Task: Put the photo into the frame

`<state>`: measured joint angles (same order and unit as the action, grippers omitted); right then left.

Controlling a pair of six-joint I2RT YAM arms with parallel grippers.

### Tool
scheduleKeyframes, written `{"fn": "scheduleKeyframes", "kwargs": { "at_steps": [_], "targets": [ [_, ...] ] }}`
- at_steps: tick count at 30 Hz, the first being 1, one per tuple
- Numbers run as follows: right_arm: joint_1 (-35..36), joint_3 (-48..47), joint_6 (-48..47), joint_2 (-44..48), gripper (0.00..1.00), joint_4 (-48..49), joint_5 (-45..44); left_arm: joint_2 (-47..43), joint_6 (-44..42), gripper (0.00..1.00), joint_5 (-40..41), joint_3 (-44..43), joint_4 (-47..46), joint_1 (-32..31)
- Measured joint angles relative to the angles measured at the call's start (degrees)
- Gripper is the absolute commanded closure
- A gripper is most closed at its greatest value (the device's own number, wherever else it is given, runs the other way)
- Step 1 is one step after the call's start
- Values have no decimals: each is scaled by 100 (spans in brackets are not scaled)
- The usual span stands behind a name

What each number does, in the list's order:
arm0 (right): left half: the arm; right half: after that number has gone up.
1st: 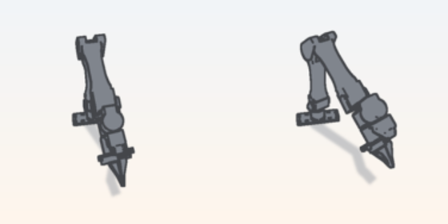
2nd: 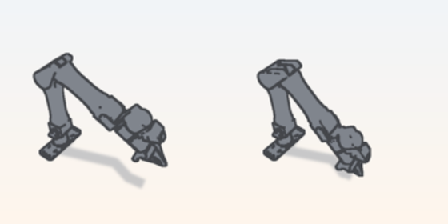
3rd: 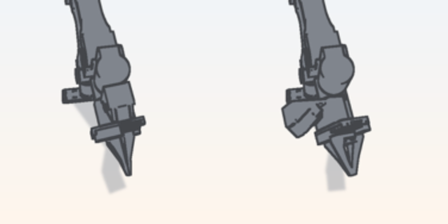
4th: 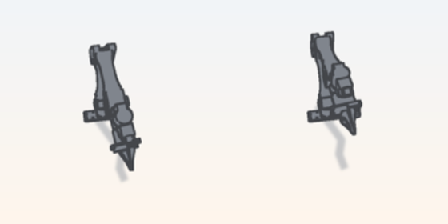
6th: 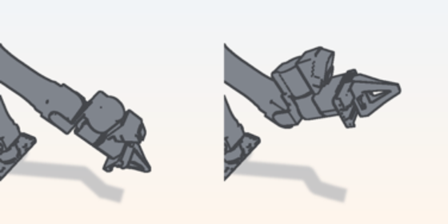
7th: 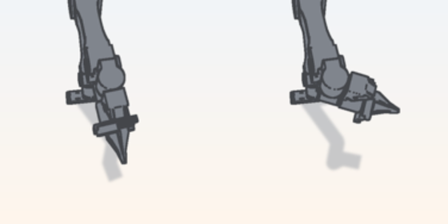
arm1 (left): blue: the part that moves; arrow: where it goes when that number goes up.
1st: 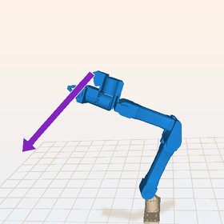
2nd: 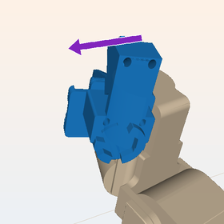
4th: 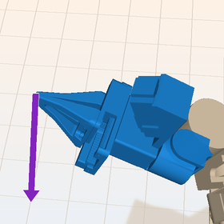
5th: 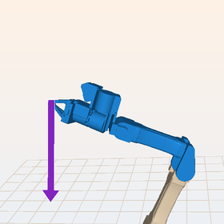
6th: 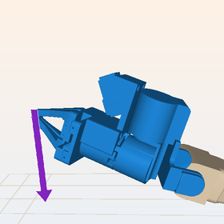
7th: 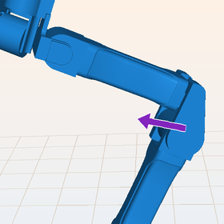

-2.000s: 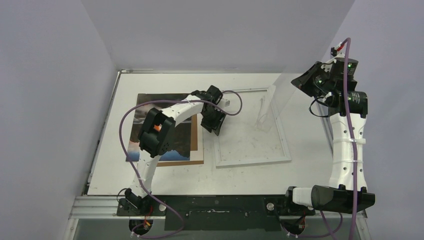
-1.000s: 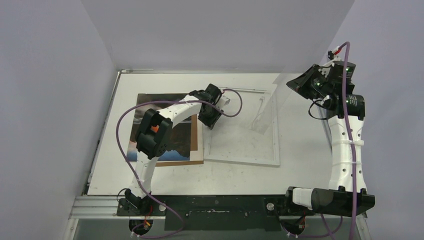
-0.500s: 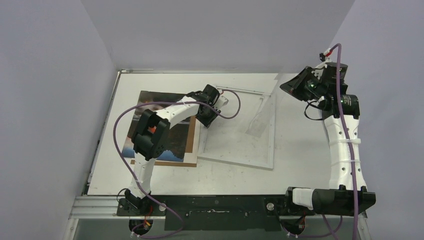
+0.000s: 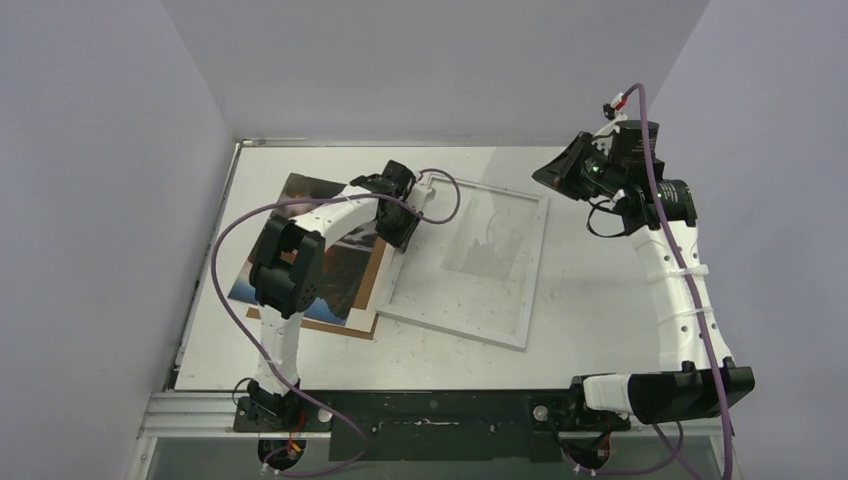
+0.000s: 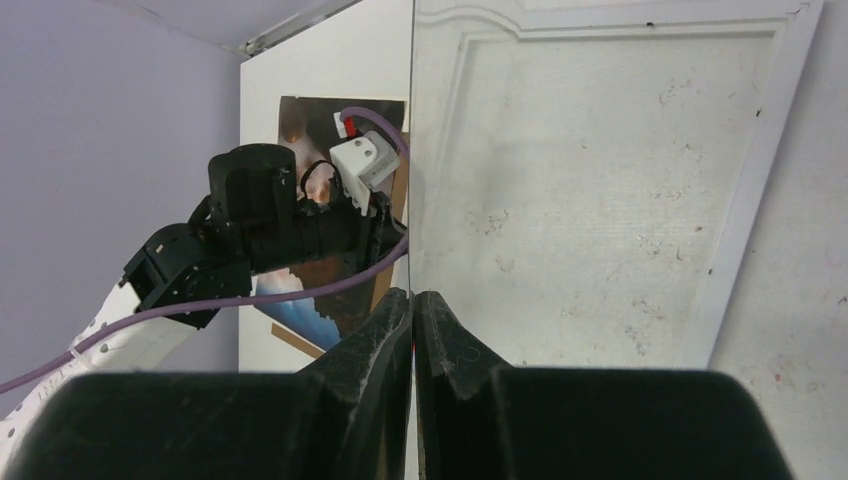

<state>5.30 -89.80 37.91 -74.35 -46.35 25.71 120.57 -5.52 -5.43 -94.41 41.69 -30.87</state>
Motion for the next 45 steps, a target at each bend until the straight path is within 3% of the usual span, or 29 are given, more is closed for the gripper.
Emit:
{"fn": "scheduleKeyframes", "kwargs": {
  "at_steps": [4,11,23,27,37,45],
  "targets": [
    [153,-98,52,-70,95,7,-92,-251,210,62,-678,0,291,505],
    [684,-227,205,-225,95,55,-247,-1325,581,61,-1971,-46,315,1692],
    [2483,-984,627,-975,95,479,-428,-1587,686,62,-2415,911,192,1912],
    [2371,-649,643,-839,95,763,-367,-1587,686,63,-2155,1128,42,2028],
    [1239,1884,437,-756,95,1342,48,-1539,697,64,-1707,1333,-190,2129],
    [925,2273,76,-811,95,1366,35,-1360,693,64,-1622,1353,-243,2094]
  ]
}}
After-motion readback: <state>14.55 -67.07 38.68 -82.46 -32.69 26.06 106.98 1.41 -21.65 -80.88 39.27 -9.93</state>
